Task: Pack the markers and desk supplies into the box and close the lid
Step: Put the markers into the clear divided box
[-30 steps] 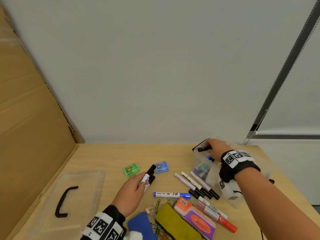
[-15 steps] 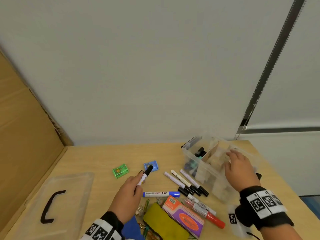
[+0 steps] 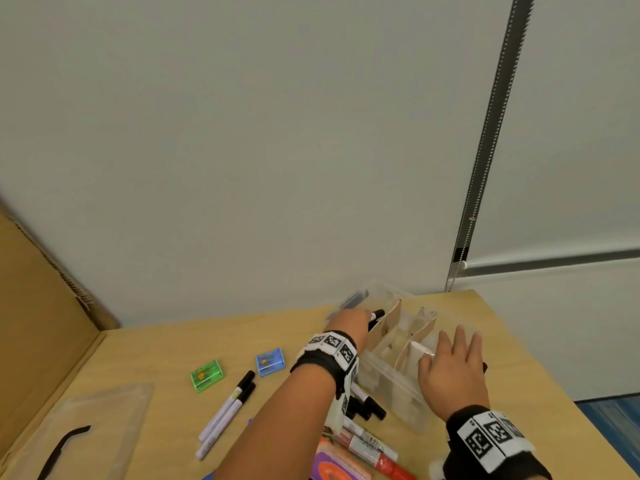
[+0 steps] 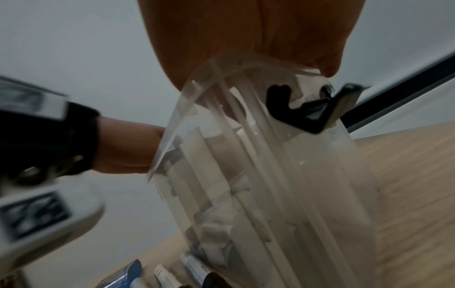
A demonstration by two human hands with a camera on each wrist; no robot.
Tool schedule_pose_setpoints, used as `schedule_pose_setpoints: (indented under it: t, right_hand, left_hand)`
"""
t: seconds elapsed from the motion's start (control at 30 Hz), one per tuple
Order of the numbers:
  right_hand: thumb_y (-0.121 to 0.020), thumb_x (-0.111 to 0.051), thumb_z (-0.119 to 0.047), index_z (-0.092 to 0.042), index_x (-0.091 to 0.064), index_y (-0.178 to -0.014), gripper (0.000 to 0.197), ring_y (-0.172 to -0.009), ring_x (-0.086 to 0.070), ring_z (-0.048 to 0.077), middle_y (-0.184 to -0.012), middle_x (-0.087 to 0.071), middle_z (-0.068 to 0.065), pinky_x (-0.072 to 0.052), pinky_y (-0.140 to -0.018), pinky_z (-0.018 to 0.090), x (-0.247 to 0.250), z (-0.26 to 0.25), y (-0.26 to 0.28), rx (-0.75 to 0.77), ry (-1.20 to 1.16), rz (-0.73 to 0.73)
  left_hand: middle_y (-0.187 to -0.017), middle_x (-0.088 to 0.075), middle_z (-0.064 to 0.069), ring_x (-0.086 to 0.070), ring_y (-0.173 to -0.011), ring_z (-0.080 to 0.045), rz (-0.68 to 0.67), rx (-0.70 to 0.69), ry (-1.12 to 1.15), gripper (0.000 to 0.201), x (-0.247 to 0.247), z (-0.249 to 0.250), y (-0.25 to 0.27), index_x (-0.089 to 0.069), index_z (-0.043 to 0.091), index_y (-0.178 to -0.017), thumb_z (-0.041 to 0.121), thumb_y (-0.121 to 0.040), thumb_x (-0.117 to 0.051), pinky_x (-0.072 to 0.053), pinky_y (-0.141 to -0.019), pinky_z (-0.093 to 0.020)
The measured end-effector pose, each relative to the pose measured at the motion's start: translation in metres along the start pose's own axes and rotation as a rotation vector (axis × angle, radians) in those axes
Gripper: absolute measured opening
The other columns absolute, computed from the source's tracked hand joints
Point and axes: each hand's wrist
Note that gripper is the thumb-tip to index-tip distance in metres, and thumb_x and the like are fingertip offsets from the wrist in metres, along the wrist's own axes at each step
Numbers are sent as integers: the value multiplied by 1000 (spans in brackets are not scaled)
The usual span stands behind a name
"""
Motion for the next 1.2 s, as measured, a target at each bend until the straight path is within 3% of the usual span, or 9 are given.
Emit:
schedule_pose_setpoints:
  t: [0.1,0.23,0.4,0.57,0.77,0.83,1.0,1.1,1.2]
  right_hand:
    - [-96,-21,-37,-11,-15,-150,60,-145,13,37,-160,-1,15,0,-120,44,3,-2,3,1,-32,-11]
    - [-96,-20,-37,-11,-14,-151,61,-144,14,38,-160,1,15,1,-120,44,5,-2,4,7,-39,-7]
    - [-97,-23,-35,-10,-13,-151,60,-145,14,36,-160,4,14,-4,-120,43,8,-2,6,21,-94,-19]
    - [-96,-25,-34,-11,-16,-150,59,-145,13,35,-160,1,13,-6,-120,45,7,0,5,52,-125,-31]
    - [-95,-30,-33,-16,-26,-147,55,-146,8,34,-159,-13,7,-11,-119,48,4,4,4,73,-159,5]
    - [-95,-30,-33,-16,-29,-146,53,-146,5,35,-158,-16,7,-12,-119,49,3,4,4,74,-154,14]
    - [-94,-36,-29,-15,-34,-143,51,-144,-7,39,-156,-22,8,-14,-118,51,7,-6,11,78,-98,68]
    - [-89,-50,-24,-16,-47,-132,44,-137,-27,35,-146,-39,9,-29,-109,52,15,-34,29,253,-125,226]
    - [-88,-50,-25,-21,-57,-115,28,-115,-46,22,-123,-55,0,-43,-96,37,12,-77,51,556,-165,244]
  left_hand:
    - [-122,-62,-18,-59,-109,-34,-155,62,11,35,3,3,-15,-54,8,-127,9,-96,-40,-47,-90,-39]
    - [-123,-61,-14,-58,-109,-33,-126,42,51,38,-3,-2,-19,-49,14,-131,10,-96,-37,-49,-92,-40]
    - [-129,-60,-5,-58,-114,-27,57,50,185,51,-15,-10,-10,-45,23,-136,2,-90,-38,-48,-97,-43]
    - [-142,-41,4,-37,-128,-20,413,-28,66,61,-20,-7,34,-37,25,-141,-2,-86,-43,-33,-104,-34]
    - [-139,-38,12,-32,-126,-9,538,52,192,45,-46,-54,121,-39,30,-136,17,-94,-41,-31,-107,-29]
    - [-136,-43,10,-37,-123,-12,495,139,153,38,-58,-88,143,-44,31,-131,22,-94,-42,-35,-104,-30]
    - [-140,-42,4,-39,-125,-18,207,413,104,40,-73,-166,169,-41,27,-136,36,-97,-41,-37,-104,-31]
    - [-142,-39,0,-42,-127,-21,50,480,117,47,-76,-189,165,-37,23,-139,41,-96,-43,-39,-104,-33]
    - [-135,-42,-4,-50,-117,-22,-83,480,124,47,-78,-197,158,-41,20,-136,41,-94,-47,-43,-97,-33]
Point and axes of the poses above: each hand's wrist, its own y-axis away from the middle knuckle, its own x-axis out of the back of the hand, z = x × y
